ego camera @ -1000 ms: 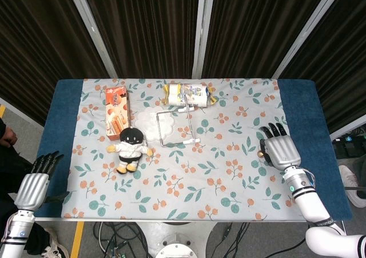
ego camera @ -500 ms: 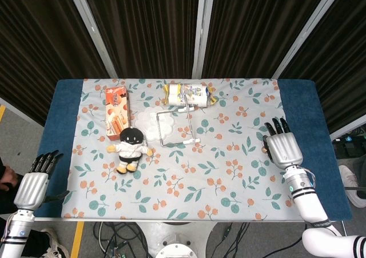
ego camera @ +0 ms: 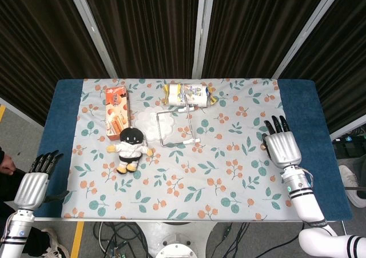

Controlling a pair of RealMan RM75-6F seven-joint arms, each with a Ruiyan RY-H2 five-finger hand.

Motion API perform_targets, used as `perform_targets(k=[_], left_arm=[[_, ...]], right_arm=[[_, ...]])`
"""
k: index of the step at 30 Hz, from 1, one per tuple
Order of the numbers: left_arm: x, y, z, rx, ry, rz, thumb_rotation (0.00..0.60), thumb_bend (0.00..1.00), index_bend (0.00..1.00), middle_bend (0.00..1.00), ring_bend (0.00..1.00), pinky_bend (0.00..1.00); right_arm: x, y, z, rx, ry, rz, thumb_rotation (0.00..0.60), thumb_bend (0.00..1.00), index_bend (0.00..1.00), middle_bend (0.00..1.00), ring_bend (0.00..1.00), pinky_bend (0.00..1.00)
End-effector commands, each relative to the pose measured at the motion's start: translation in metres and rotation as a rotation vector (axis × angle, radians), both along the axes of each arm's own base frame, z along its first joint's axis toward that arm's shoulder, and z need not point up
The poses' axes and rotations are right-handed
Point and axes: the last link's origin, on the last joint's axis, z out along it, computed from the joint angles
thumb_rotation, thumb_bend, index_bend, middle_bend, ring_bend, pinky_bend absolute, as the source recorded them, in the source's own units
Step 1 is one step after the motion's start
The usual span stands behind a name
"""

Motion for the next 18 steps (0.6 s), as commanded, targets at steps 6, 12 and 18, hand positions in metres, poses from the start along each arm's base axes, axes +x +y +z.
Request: perform_targets(k=[6,12,18], left_arm=[[0.001,0.001,-0.001,-0.002,-0.002,-0.005,0.6,0.06,0.08,0.04,0.0,0.02],[-0.001,0.0,-0.001,-0.001,-0.002,0.004,0.6,0.06,0.08,0.04,0.0,0.02],[0.0,0.0,-0.002,-0.003,-0.002,-0.001,0.6,0.06,0.08,0.04,0.0,0.02]], right_arm=[[0.004,0.005,0.014,0.052,-0.077,0.051,0.6,0.44,0.73,0.17,0.0,0.0],[-0.011,0.009,-0.004,0.103,-0.111,-0.071,0.6,0.44,0.73,0.18,0.0,0.0],[-0.018,0.007,-0.01,0.12,-0.093,-0.104,0.6,0.44,0.73,0.17,0.0,0.0]])
